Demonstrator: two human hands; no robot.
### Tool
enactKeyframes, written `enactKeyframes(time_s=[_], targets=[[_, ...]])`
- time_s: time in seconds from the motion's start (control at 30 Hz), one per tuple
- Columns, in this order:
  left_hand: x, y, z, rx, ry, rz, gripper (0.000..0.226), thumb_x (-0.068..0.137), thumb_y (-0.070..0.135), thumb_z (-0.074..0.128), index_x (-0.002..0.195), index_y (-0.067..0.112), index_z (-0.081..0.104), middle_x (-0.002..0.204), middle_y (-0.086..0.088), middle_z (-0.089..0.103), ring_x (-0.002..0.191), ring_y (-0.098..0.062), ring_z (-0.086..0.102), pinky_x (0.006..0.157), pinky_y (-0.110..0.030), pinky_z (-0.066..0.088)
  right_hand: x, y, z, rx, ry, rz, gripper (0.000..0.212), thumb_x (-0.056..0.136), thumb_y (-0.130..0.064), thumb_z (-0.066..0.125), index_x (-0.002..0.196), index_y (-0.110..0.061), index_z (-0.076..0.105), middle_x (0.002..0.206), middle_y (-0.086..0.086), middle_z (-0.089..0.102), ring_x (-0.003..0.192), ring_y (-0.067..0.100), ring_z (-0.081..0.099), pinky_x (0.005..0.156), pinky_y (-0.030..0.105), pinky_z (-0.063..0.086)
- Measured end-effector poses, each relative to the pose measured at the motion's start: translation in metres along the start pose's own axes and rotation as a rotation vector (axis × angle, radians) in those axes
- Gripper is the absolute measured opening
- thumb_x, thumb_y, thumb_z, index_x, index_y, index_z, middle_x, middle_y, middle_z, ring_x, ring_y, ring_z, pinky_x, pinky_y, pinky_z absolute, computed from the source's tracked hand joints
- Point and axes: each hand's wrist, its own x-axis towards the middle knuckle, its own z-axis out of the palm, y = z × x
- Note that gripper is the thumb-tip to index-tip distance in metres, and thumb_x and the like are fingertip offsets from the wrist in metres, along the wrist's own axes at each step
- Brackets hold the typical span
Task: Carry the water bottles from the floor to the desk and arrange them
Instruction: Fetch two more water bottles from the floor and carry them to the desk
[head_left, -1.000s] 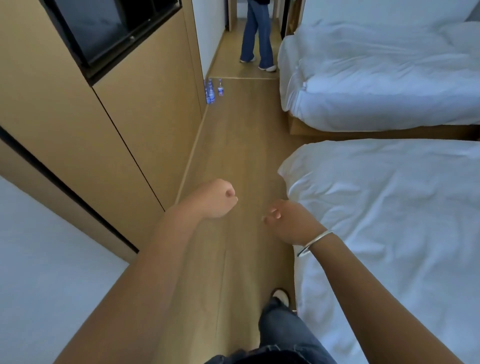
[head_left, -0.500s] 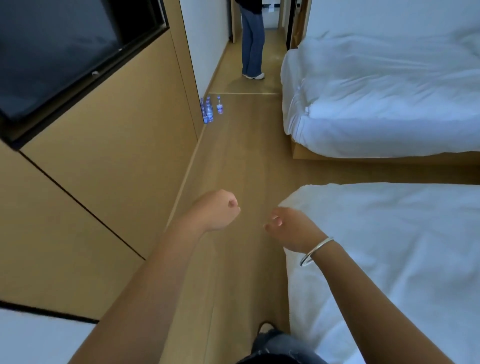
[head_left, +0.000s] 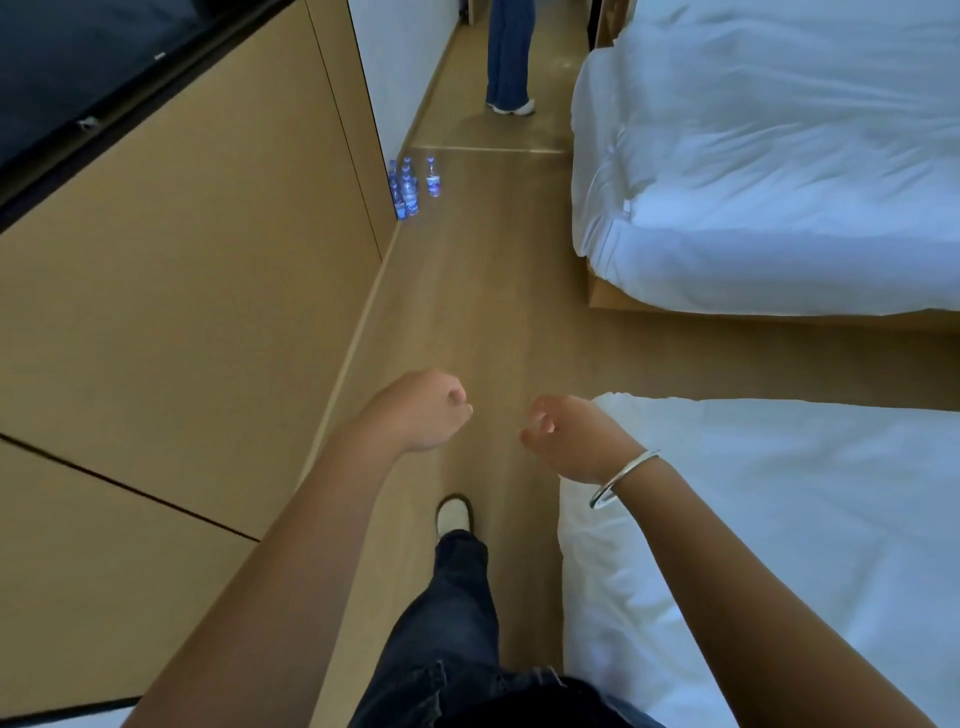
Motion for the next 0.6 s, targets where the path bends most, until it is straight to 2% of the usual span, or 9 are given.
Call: enactKeyframes(time_s=[0.27, 0.6], targets=[[0.134, -0.014, -0.059, -0.007, 0.014, 0.026, 0.023, 0.089, 0.033, 0.054, 0.104, 0.018, 0.064, 0.110, -0.005, 0.065, 0.102, -0.024, 0.059, 0.092, -0.035, 0.047, 0.126, -0.025, -0.045, -0.058, 0.013, 0.026, 0.036, 0.088, -0.035, 0.051, 0.120, -0.017, 0.055, 0.117, 0.004, 0.060, 0.102, 0.020, 0.059, 0.089, 0.034, 0.049], [0.293, -0.051, -0.169, -0.014, 0.047, 0.030, 0.023, 0.088, 0.033, 0.052, 0.104, 0.020, 0.063, 0.107, 0.001, 0.064, 0.098, -0.020, 0.059, 0.089, -0.034, 0.048, 0.305, -0.087, -0.114, -0.067, 0.093, -0.005, 0.037, 0.088, -0.034, 0.052, 0.119, -0.016, 0.056, 0.119, 0.005, 0.059, 0.108, 0.022, 0.056, 0.089, 0.031, 0.044]])
